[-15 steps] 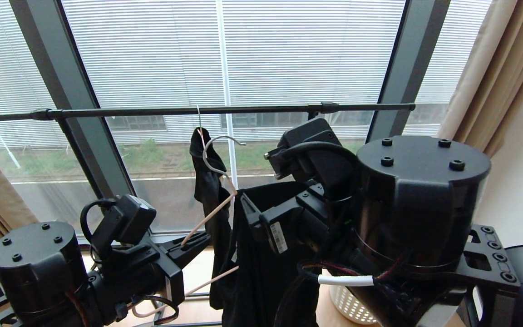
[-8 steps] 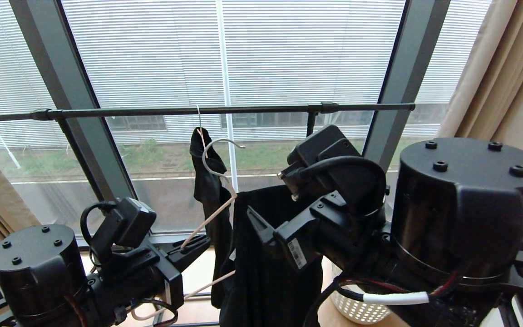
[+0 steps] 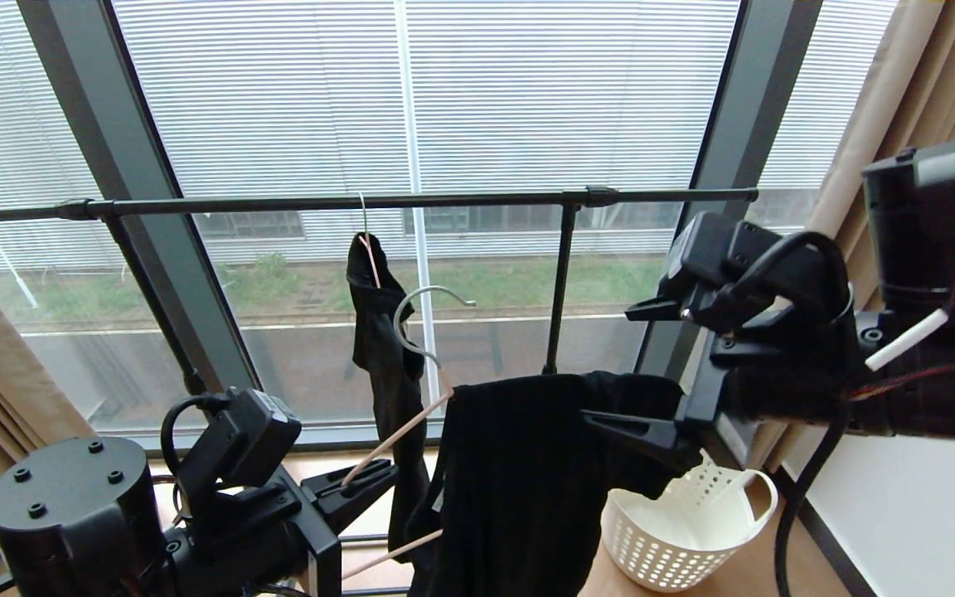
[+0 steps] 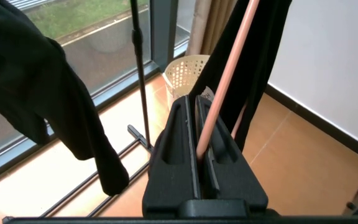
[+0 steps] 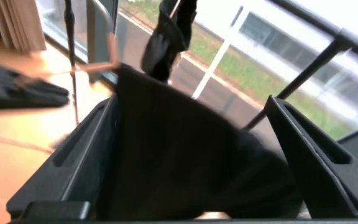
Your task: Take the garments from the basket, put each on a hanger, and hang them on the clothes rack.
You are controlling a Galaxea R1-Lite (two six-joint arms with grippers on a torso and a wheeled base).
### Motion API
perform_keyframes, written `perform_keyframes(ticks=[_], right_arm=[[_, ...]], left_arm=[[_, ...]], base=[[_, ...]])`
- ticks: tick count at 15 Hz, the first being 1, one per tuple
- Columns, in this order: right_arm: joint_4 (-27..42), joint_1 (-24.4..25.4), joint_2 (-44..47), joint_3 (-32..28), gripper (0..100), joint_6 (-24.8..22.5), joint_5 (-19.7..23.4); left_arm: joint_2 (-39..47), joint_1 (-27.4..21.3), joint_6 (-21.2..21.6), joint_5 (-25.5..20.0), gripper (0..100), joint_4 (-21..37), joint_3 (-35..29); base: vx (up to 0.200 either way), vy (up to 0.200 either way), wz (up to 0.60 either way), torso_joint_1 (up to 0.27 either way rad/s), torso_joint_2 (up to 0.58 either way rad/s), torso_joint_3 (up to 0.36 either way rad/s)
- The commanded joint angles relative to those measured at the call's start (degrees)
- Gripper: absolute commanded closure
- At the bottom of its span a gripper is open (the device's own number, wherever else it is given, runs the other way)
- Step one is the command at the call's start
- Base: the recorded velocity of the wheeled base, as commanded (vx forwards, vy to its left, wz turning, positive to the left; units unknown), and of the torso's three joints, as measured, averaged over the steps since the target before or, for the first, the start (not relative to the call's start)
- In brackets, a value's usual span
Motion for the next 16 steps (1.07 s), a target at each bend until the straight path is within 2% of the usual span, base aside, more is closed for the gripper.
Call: perform_keyframes(ticks=[1, 2, 4, 5, 8, 9, 11, 16], right_arm=[[14.4, -6.1, 3.9, -13.7, 0, -3.1, 8.8], [21.3, -6.8, 6.4, -18.0, 0, -6.0, 11.6], [29.6, -7.0, 9.3, -22.3, 0, -10.3, 17.7], [32.3, -7.0, 11.0, -23.1, 0, -16.0, 20.7], [35.5, -8.0, 15.6, -25.7, 0, -25.1, 24.0], [40.0, -7.7, 18.4, -28.9, 0, -27.0, 24.3], [43.7, -6.0, 19.7, -31.4, 0, -26.9, 26.2], [43.5, -5.7, 22.3, -31.0, 0, -26.6, 26.2]], left_arm=[[0.0, -0.7, 0.1, 0.0, 100, 0.0, 0.4], [-0.1, -1.2, 0.3, 0.0, 100, 0.0, 0.6], [0.0, -1.6, 0.5, 0.0, 100, 0.0, 0.7], [0.1, -2.1, 0.5, 0.0, 100, 0.0, 0.8], [0.0, -2.9, 0.6, 0.0, 100, 0.0, 1.2], [-0.4, -3.1, 0.7, -0.1, 100, 0.0, 1.2], [-0.6, -3.5, 0.7, 0.0, 100, 0.0, 1.3], [-1.0, -4.2, 0.6, 0.1, 100, 0.0, 1.4]], base=[[0.000, 0.000, 0.00, 0.000, 0.00, 0.000], [0.000, 0.000, 0.00, 0.000, 0.00, 0.000], [0.000, 0.000, 0.00, 0.000, 0.00, 0.000], [0.000, 0.000, 0.00, 0.000, 0.00, 0.000], [0.000, 0.000, 0.00, 0.000, 0.00, 0.000], [0.000, 0.000, 0.00, 0.000, 0.00, 0.000], [0.000, 0.000, 0.00, 0.000, 0.00, 0.000], [0.000, 0.000, 0.00, 0.000, 0.00, 0.000]])
